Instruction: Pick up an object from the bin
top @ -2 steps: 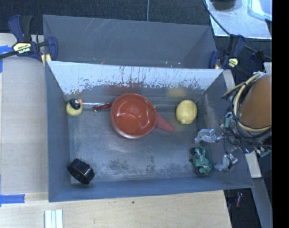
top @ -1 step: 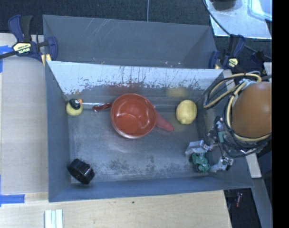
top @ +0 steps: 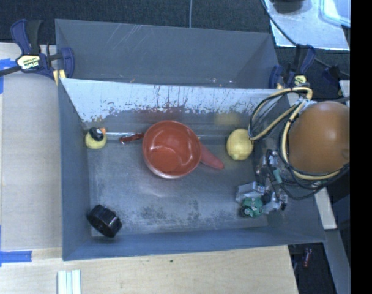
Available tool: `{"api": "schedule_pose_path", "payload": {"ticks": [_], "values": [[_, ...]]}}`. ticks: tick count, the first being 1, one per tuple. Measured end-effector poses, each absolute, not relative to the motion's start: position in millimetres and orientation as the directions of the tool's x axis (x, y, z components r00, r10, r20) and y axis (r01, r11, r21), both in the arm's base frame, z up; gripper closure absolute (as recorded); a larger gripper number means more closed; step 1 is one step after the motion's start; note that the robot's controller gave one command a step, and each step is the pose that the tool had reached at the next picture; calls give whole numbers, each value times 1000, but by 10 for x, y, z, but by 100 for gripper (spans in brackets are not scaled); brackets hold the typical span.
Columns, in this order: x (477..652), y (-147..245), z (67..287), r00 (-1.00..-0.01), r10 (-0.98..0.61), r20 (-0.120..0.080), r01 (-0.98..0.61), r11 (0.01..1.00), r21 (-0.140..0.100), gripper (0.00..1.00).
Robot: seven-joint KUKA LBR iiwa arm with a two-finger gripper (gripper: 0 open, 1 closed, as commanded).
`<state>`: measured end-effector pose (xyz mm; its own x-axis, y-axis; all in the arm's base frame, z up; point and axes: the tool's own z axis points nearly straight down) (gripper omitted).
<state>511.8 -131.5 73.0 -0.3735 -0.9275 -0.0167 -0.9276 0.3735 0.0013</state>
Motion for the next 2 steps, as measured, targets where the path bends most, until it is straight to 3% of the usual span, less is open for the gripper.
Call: {"api": "schedule_pose_path", "payload": {"ticks": [1, 2], "values": [[5118, -1315, 730, -374, -927, -17, -928, 374, 1, 100], [5081, -1350, 980, -372, -928, -9, -928, 371, 8, 100]]}}
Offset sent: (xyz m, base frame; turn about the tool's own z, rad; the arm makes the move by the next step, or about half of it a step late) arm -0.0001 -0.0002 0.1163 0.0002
